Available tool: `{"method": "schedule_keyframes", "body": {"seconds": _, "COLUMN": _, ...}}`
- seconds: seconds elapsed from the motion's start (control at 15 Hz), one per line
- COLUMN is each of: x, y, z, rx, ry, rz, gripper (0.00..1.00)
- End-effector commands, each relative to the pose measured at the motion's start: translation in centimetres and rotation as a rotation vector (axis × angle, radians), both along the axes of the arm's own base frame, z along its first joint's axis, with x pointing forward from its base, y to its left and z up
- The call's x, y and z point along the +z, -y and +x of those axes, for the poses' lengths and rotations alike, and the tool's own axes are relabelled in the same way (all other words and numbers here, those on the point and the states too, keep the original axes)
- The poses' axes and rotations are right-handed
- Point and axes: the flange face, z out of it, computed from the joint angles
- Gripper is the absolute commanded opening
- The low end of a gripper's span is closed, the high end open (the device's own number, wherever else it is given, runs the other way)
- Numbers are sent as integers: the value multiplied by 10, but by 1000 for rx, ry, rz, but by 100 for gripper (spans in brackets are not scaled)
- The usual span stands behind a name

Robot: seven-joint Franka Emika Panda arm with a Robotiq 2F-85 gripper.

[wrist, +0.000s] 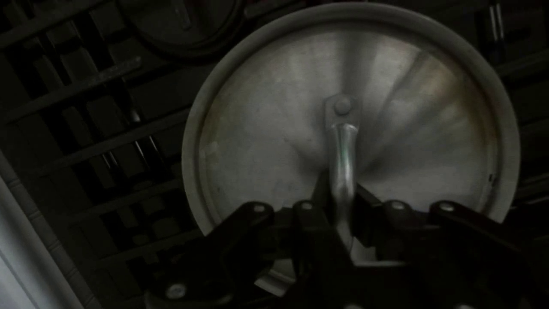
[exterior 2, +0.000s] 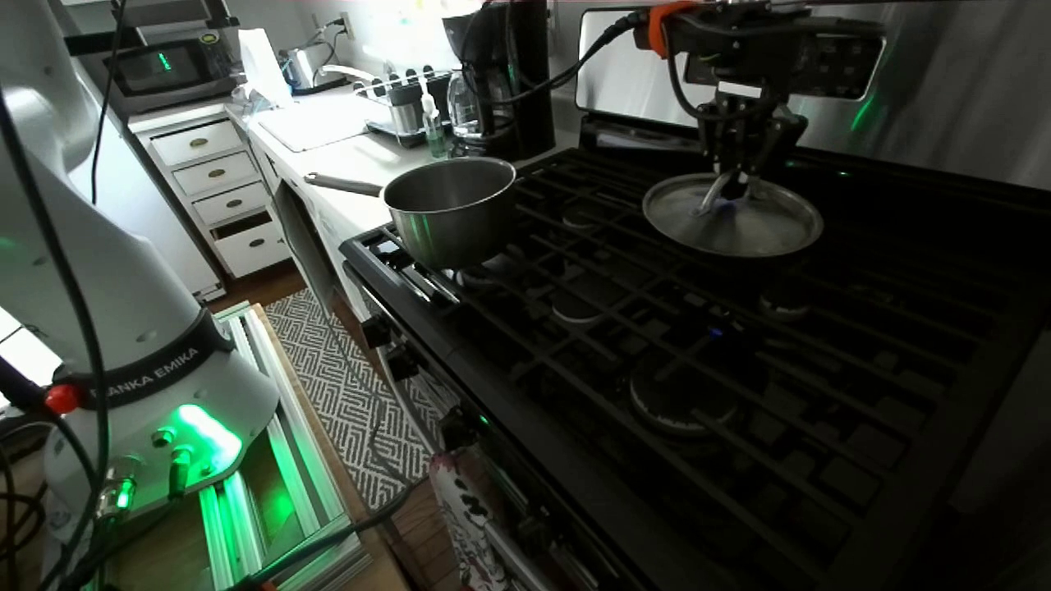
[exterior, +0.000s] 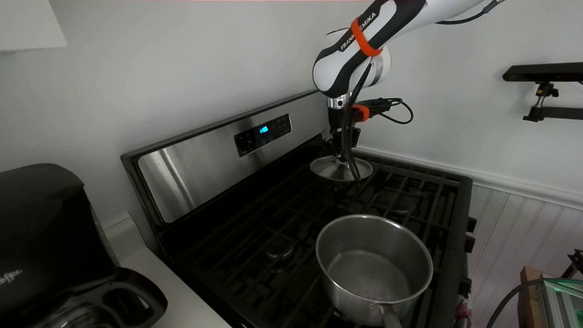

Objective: Move the pot to the left, then put the lid on the pot

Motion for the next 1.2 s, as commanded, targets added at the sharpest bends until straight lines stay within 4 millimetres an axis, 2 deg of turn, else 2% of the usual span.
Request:
{"method": "schedule_keyframes", "body": {"seconds": 0.0, "x": 15, "y": -32, "z": -46, "rx": 25, "ry": -1, "rz": 11, "gripper": 2}}
{"method": "schedule_keyframes", "body": {"seconds": 0.13, "x": 19, "y": -41, "z": -57, "rx": -5, "ry": 11, "rz": 31, "gripper": 2}}
{"method": "schedule_keyframes", "body": {"seconds": 0.2, "x": 9, "y": -28, "z": -34, "rx": 12, "ry": -17, "rz": 28, "gripper": 10}}
{"method": "schedule_keyframes", "body": {"seconds": 0.47, "x": 15, "y": -37, "z": -51, "rx": 6, "ry": -11, "rz": 37, "gripper": 10}}
{"method": "schedule_keyframes", "body": {"seconds": 0.53, "x": 15, "y": -37, "z": -52, "rx": 6, "ry": -11, "rz": 37, "gripper": 2}}
{"method": "schedule_keyframes", "body": {"seconds": 0.87, "x": 36, "y": -85, "z": -85, "rx": 143, "ry": 30, "rz": -61, "gripper": 2}}
{"method": "schedule_keyframes", "body": {"seconds": 1.13, "x": 52, "y": -122, "z": -117, "rx": 213, "ry": 46, "rz": -76, "gripper": 2}}
